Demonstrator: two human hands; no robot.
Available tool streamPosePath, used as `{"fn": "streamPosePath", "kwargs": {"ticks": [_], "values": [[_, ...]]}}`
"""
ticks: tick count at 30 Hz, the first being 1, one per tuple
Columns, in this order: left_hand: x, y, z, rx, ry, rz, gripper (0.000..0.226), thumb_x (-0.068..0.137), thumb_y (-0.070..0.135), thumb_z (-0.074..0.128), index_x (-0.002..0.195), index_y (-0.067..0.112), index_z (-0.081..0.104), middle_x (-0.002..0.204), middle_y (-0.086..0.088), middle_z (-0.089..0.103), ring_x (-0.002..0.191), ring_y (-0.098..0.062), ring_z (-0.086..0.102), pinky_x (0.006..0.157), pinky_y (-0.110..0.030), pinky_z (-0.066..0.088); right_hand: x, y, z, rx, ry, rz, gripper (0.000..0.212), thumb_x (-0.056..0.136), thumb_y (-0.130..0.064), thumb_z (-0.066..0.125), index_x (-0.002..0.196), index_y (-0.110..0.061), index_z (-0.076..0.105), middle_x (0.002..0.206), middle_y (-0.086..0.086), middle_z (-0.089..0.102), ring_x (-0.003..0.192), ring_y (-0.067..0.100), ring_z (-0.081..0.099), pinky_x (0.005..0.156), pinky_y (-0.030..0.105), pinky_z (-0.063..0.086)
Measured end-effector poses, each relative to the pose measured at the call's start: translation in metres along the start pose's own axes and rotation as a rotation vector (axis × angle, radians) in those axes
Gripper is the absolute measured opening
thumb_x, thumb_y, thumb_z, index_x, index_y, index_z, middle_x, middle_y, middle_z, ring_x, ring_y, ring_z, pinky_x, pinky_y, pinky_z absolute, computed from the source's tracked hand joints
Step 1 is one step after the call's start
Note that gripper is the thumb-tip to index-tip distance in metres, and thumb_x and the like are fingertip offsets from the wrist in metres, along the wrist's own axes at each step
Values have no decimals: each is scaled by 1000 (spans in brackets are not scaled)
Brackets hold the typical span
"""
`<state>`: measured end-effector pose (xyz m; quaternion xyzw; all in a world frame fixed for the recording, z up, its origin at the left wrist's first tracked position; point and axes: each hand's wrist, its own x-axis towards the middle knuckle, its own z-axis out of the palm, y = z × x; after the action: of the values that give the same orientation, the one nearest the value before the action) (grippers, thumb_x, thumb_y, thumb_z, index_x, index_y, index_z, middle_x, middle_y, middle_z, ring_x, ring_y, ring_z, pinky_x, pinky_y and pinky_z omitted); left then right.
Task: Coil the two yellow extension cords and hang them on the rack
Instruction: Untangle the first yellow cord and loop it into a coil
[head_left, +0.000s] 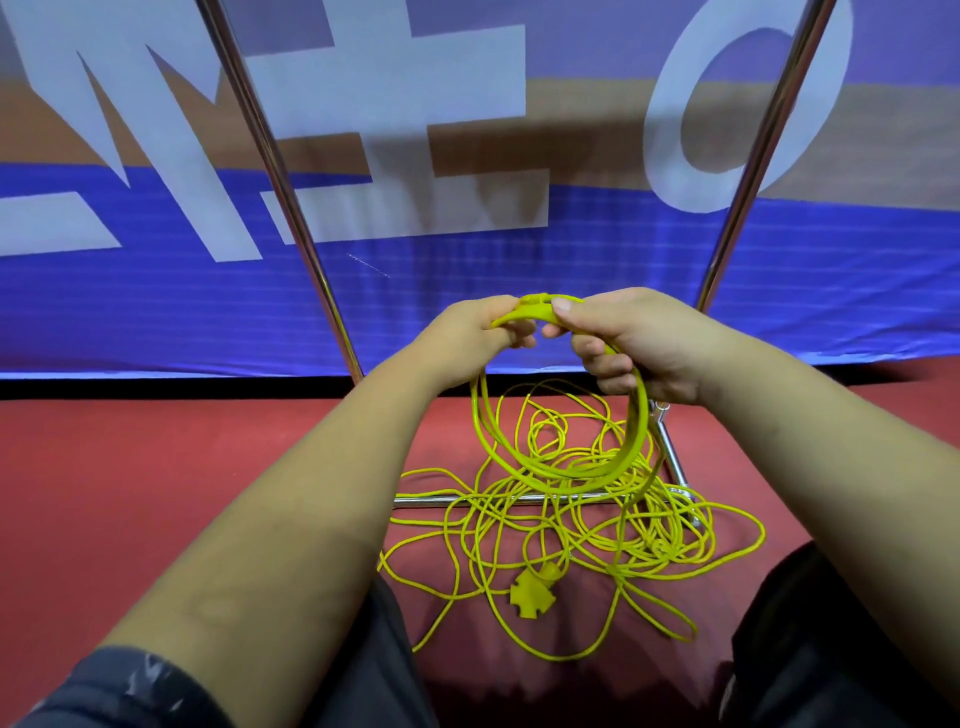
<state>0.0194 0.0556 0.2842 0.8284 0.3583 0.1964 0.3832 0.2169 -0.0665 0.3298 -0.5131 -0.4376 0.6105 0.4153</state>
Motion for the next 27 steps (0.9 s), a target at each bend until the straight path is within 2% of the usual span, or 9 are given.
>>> {"fn": "streamPosePath", "kwargs": {"ticks": [3,6,8,9,11,14,18,23,27], "values": [[1,0,-8,27,-54,-28,22,101,29,62,121,35,70,112,14,76,114,-4,68,109,-43,49,0,0,-1,-16,-3,-5,32,107,-38,60,110,-8,72,64,-5,42,43,7,29,40,21,27],[-2,3,-15,111,-92,-29,33,101,42,63,134,42,63,126,15,71,120,-5,63,104,-33,48,0,-1,-5,6,8,1,32,107,-39,59,111,-10,72,64,-6,42,42,5,27,39,20,25],[-4,6,-17,274,-36,-15,50,101,42,63,149,33,53,136,9,66,124,-10,60,97,-25,44,1,-2,-8,47,28,9,33,106,-41,60,110,-10,72,64,-7,41,41,4,26,39,19,22],[-4,7,-17,357,18,29,52,101,41,64,150,28,53,138,6,66,124,-12,60,96,-25,44,1,-2,-9,62,38,11,34,106,-42,60,110,-10,72,65,-7,40,41,4,26,38,19,20],[-4,14,-16,429,125,174,41,98,38,68,137,26,62,126,5,68,116,-13,63,96,-31,49,2,-2,-11,68,49,8,34,107,-42,59,110,-10,71,65,-7,41,41,3,26,38,18,19],[-6,30,-8,470,248,276,21,94,40,69,111,31,64,103,11,60,95,-11,62,81,-38,54,4,-1,-11,52,52,1,35,107,-41,59,114,-8,69,66,-7,42,42,4,26,38,18,18],[-6,38,-3,514,295,224,7,96,32,66,102,29,68,94,8,60,89,-16,59,76,-45,53,7,2,-5,43,66,18,37,107,-42,60,115,-8,69,67,-7,43,44,3,27,38,17,22],[-4,30,-9,308,372,108,4,89,26,76,91,30,76,81,12,68,79,-9,63,73,-41,56,10,0,2,65,50,58,32,107,-43,60,112,-12,68,69,-10,44,49,2,32,42,17,28],[-3,23,-13,102,405,7,8,84,25,82,87,31,79,77,13,72,74,-12,69,70,-44,61,11,0,4,38,50,28,27,108,-40,59,109,-13,64,70,-7,47,51,3,39,43,16,33]]}}
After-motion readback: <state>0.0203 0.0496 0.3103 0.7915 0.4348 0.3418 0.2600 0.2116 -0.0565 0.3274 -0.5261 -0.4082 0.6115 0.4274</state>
